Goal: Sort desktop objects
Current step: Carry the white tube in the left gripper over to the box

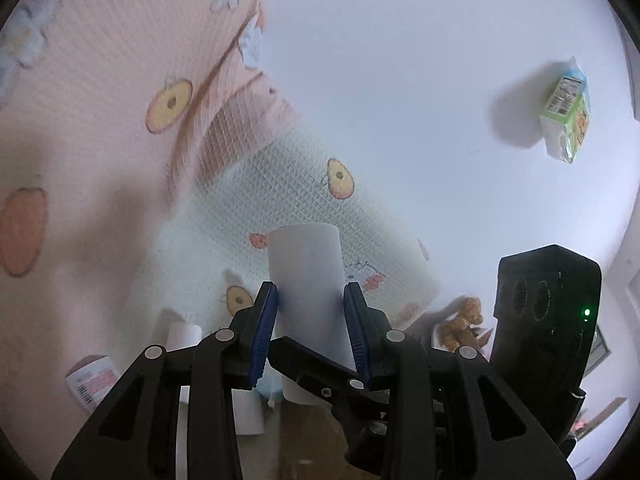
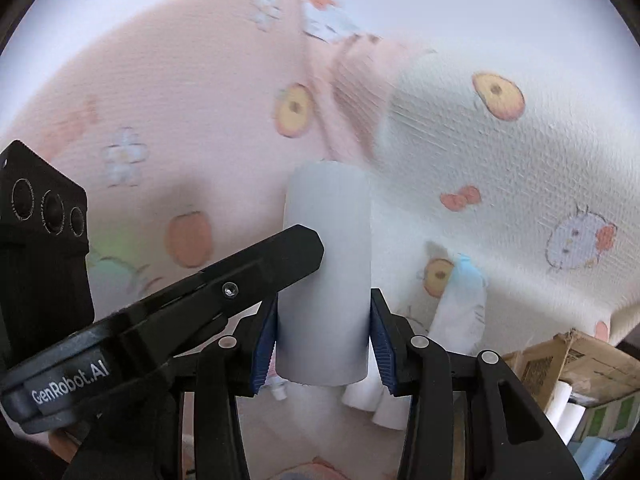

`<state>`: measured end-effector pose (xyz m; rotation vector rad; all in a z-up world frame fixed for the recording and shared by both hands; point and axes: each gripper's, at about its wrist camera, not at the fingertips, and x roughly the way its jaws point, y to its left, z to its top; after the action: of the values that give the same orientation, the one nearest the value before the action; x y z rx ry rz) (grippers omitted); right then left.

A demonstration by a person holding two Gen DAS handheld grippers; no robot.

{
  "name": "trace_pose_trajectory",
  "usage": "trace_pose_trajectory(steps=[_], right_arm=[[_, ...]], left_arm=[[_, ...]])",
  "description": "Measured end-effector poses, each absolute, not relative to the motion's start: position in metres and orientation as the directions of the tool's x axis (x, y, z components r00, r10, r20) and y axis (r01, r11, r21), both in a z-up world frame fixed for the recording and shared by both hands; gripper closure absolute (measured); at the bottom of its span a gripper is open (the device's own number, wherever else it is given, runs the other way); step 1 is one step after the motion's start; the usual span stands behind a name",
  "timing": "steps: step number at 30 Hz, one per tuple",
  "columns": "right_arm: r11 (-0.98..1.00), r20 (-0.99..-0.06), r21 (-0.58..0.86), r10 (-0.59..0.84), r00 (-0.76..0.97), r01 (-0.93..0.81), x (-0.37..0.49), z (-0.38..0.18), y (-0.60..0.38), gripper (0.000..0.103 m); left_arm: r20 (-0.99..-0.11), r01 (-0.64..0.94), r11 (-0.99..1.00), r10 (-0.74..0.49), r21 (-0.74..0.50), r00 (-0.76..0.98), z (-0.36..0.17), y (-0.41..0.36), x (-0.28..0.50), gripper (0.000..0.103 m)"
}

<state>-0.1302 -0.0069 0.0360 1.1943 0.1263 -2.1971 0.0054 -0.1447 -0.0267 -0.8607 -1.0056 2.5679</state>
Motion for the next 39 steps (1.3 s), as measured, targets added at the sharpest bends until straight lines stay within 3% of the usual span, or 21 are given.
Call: trace_pose_trajectory(steps=[7,16,39], right_arm=[[-0.768,-0.771,0.193,-0.504,-0.39,0.61,-0.074,0.038,-0.004,0.063],[-0.765,-0.746,0.265,-0.548,-0.378,0.587,-0.065,0.029,0.031,0.063],[-0.819,-0.669,0.37,-0.563,-0.485,0.438,-0.032,0.039,0.156,0.063]], left_arm=[[-0.512,0.026,-0.789,0.373,-0.614,-0.774,-0.022,-0.126,0.014,0.063],[-0.593,0.007,-0.807,0.428,-0.591,-0.682,-0.029,-0.086,-0.001,0.056],[-0.648,-0.18,-0.899,0.417,-0.4,-0.637,-0.004,0.047,-0.006,0.052]])
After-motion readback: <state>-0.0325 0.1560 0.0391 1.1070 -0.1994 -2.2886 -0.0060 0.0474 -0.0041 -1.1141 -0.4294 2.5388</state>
